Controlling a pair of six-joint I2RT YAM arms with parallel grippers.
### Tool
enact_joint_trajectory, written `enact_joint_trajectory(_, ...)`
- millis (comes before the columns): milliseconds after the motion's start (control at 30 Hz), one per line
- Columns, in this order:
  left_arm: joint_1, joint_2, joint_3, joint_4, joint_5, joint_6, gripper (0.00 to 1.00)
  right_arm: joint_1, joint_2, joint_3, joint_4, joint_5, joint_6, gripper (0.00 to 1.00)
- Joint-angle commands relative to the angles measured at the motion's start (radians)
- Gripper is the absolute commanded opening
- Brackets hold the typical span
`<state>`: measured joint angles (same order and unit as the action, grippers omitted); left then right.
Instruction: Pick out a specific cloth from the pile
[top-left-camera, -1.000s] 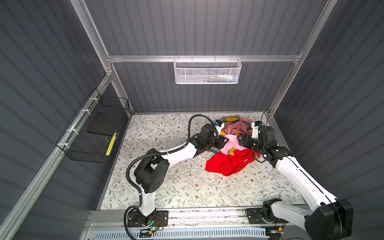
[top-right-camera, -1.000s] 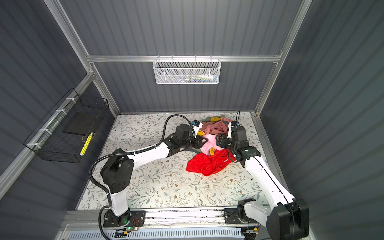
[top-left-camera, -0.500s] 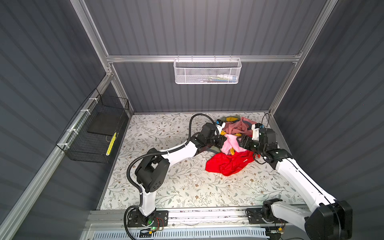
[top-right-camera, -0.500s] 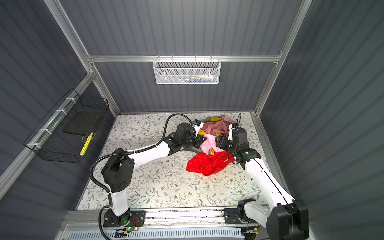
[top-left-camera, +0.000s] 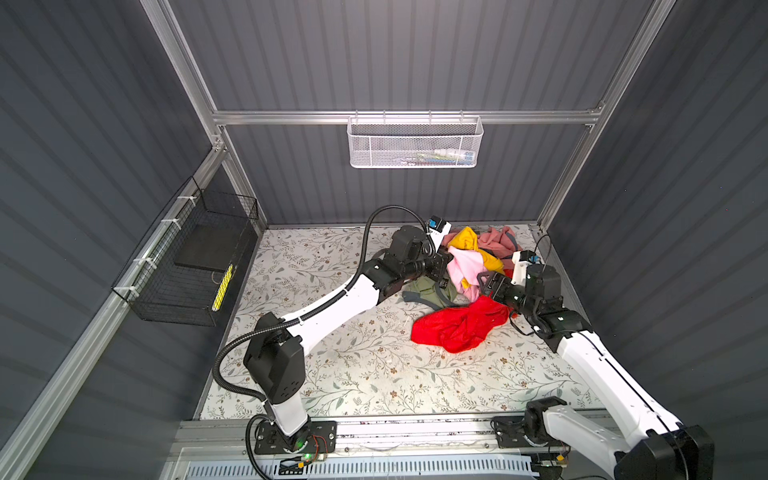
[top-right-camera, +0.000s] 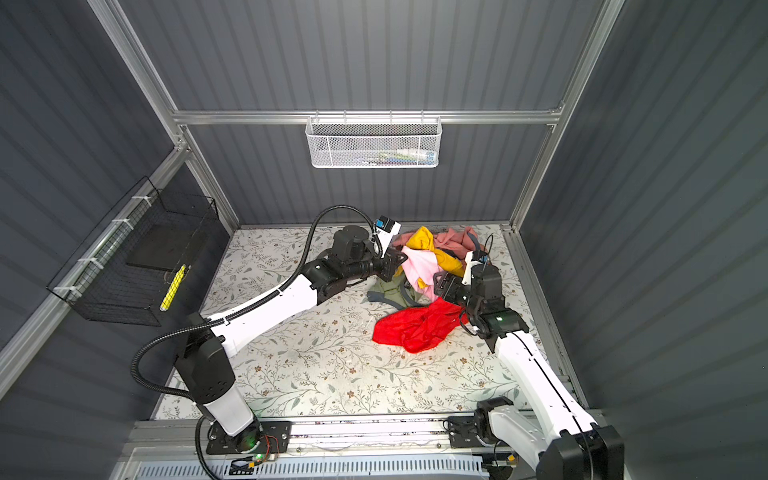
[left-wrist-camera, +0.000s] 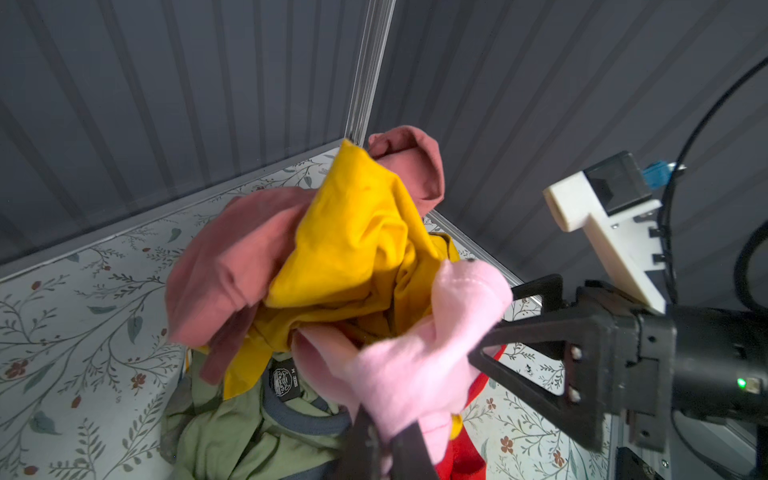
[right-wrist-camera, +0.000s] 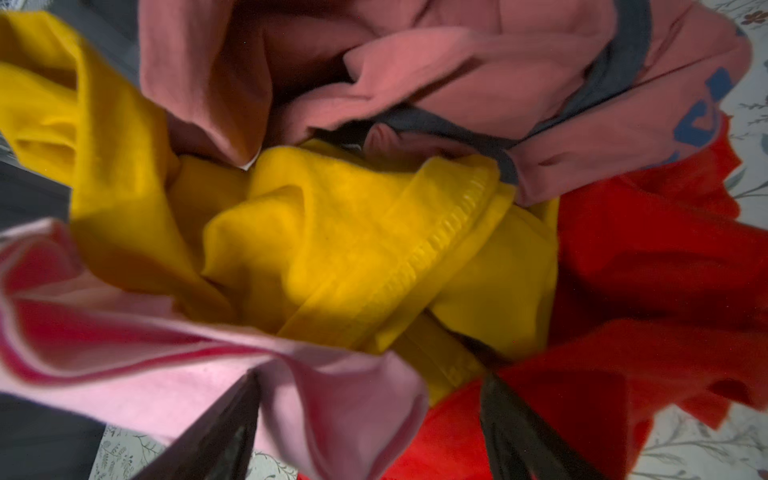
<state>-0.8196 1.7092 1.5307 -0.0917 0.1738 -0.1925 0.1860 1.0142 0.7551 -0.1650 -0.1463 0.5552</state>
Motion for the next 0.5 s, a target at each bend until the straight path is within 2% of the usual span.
enact_joint_trajectory(0, -0.003, -0.084, 0.079, 0.0, 0.001, 0.065, 0.0, -0.005, -0.005, -0.02, 0.04, 0.004, 0.013, 0.86)
enact_joint_trajectory(233, -0.002, -0.109, 0.094, -0.046, -0.019, 0.096, 0.0, -0.006, -0.001, -0.031, 0.05, -0.001, 0.014, 0.88)
enact_joint_trajectory(400, 0.0, -0.075, 0.117, -0.055, -0.046, 0.081, 0.09, -0.008, 0.008, -0.054, 0.072, -0.015, 0.015, 0.88)
enact_joint_trajectory(467, 0.0, -0.045, 0.145, -0.085, -0.038, 0.07, 0.09, -0.007, 0.021, -0.056, 0.059, -0.024, -0.009, 0.86)
